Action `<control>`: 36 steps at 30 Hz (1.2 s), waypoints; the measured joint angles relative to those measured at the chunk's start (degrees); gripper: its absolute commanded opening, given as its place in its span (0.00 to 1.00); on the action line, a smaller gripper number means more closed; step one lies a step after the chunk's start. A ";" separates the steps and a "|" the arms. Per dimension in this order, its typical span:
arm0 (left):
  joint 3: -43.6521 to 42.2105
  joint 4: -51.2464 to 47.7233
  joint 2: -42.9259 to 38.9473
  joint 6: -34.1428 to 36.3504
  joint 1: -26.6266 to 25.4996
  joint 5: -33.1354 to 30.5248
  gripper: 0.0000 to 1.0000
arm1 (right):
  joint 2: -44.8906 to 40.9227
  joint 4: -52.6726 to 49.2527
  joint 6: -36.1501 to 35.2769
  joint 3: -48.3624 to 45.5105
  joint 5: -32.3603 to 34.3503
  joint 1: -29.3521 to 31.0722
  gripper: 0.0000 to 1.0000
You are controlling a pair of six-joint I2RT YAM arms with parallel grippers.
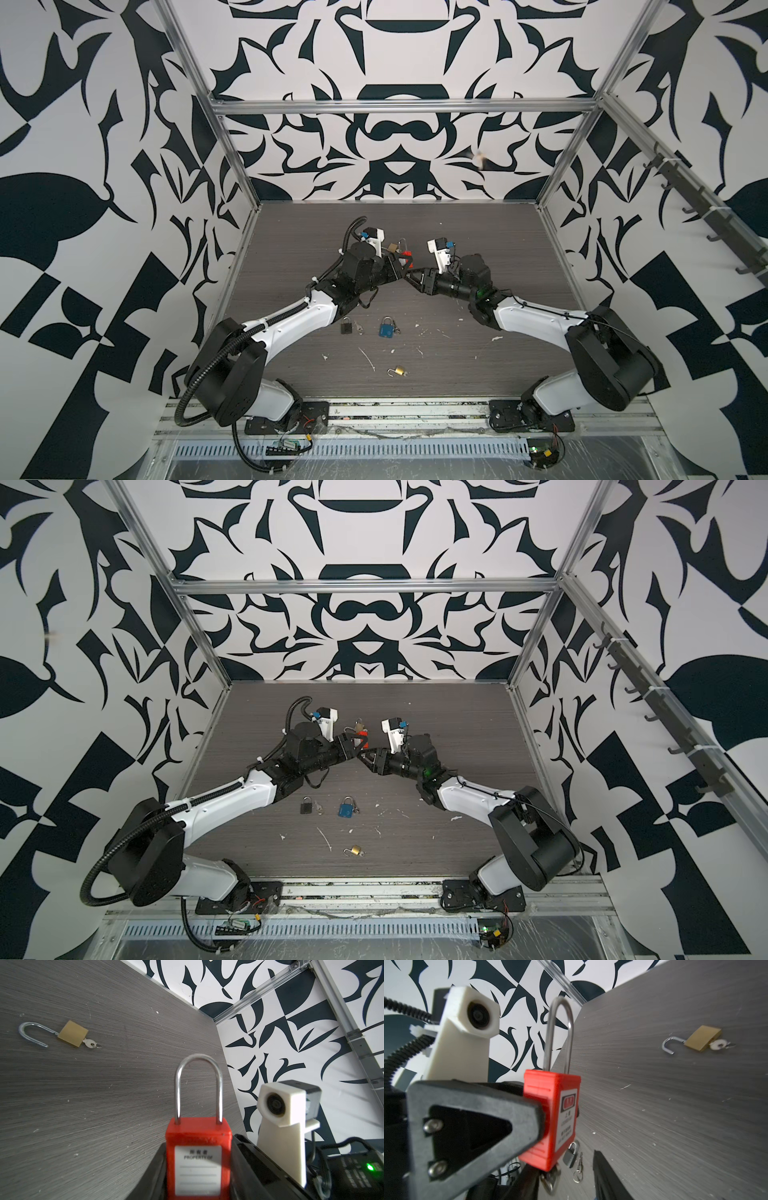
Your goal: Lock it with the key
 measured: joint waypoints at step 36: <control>20.59 -38.62 7.58 -4.92 0.17 -13.60 0.00 | 4.96 -26.45 -11.04 14.73 15.32 7.69 0.00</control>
